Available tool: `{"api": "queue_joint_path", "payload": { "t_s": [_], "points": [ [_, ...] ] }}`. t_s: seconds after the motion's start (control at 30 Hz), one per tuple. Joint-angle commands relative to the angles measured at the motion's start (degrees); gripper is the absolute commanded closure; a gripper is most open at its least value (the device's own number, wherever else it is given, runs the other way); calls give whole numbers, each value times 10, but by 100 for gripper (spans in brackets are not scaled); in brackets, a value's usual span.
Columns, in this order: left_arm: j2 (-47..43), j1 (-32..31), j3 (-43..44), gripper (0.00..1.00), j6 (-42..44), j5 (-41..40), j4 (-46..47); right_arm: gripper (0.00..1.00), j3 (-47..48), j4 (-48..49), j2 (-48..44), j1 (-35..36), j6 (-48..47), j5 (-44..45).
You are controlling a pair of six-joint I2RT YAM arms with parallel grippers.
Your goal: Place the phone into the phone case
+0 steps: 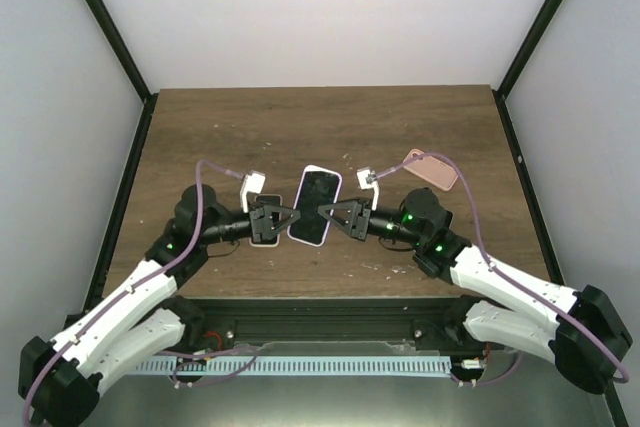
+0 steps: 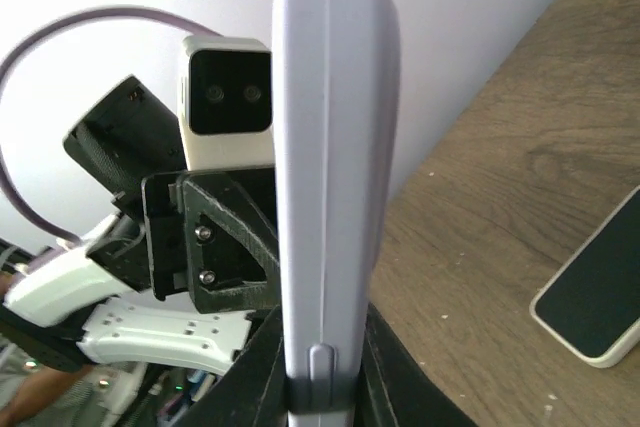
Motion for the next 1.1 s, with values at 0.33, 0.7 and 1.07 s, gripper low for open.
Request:
{"api": "queue_joint_path", "payload": {
  "t_s": [0.33, 0.7, 1.07],
  "points": [
    [-23, 7, 71, 0, 81, -195, -222, 99, 78, -102, 46, -65, -140, -24],
    [-98, 7, 101, 0, 164, -280, -339, 99, 122, -92, 271, -72, -126, -79],
    [-135, 6, 88, 0, 174, -277, -344, 98, 219, -141, 472, -76, -110, -106]
  ]
}}
